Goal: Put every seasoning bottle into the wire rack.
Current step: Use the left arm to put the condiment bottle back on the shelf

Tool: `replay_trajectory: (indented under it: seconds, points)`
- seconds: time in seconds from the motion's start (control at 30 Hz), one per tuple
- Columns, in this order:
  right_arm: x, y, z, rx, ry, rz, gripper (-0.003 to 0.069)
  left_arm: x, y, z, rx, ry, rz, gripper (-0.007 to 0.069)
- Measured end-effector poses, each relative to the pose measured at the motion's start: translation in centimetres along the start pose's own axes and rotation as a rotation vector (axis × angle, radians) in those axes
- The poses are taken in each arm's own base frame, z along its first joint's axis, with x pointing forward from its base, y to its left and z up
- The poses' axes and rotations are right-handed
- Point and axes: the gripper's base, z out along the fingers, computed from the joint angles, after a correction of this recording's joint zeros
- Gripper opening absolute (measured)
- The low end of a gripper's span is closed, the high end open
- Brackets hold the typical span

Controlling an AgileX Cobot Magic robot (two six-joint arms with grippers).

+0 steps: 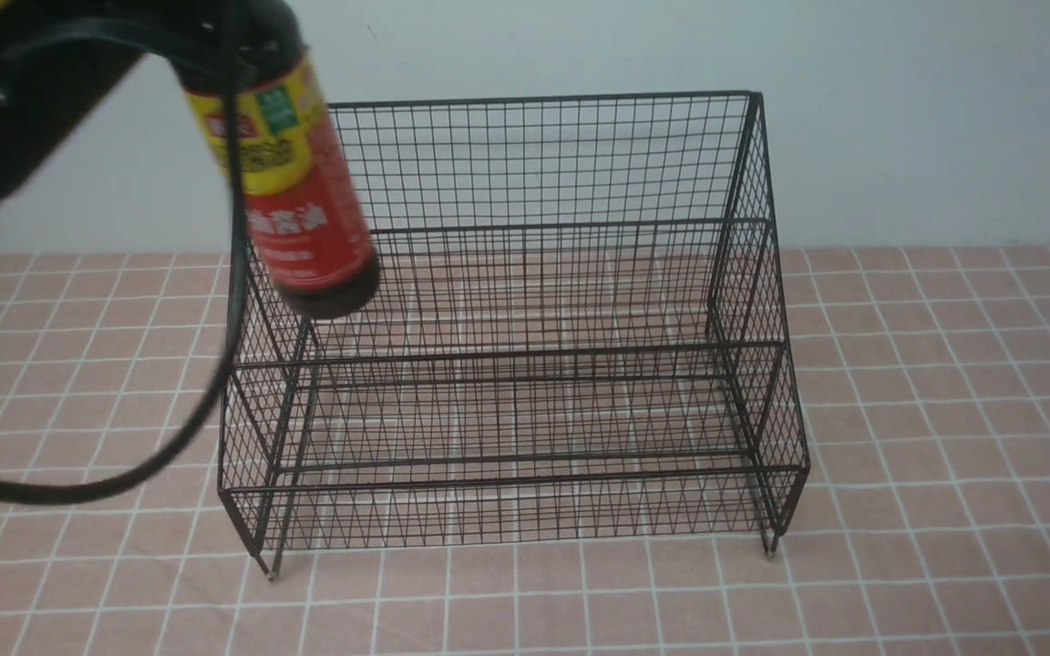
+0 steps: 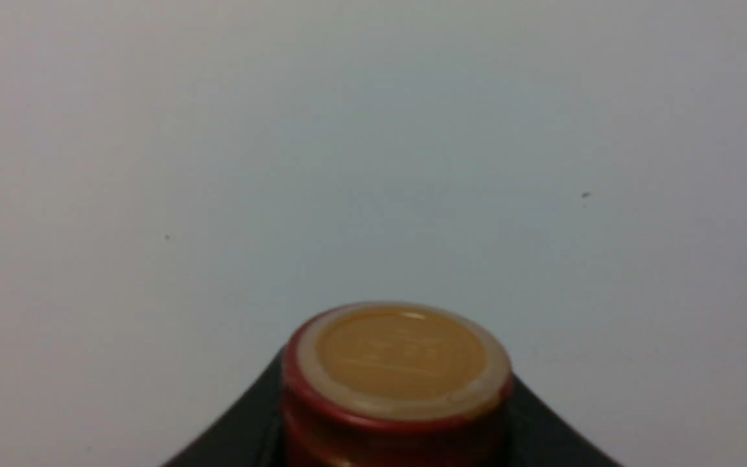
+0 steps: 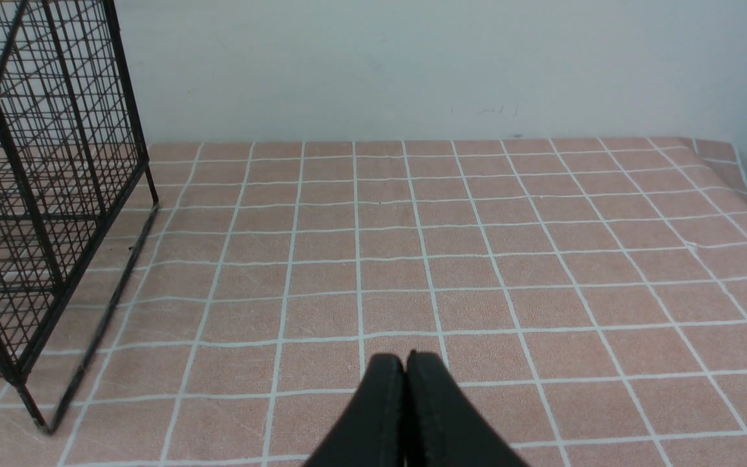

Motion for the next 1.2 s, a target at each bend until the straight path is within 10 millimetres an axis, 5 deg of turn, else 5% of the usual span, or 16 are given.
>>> replay_trajectory:
  seconds: [0.4,1.2]
  points:
    - [0.0,0.0,0.0,0.0,0.0,0.0,-0.0014,5.5,-3.1,2.7,0.055,0.106,0.004,0.026]
    - [0.0,0.0,0.0,0.0,0.0,0.0,-0.0014,10.9,-3.8,3.9,0.11,0.376,0.026,0.026]
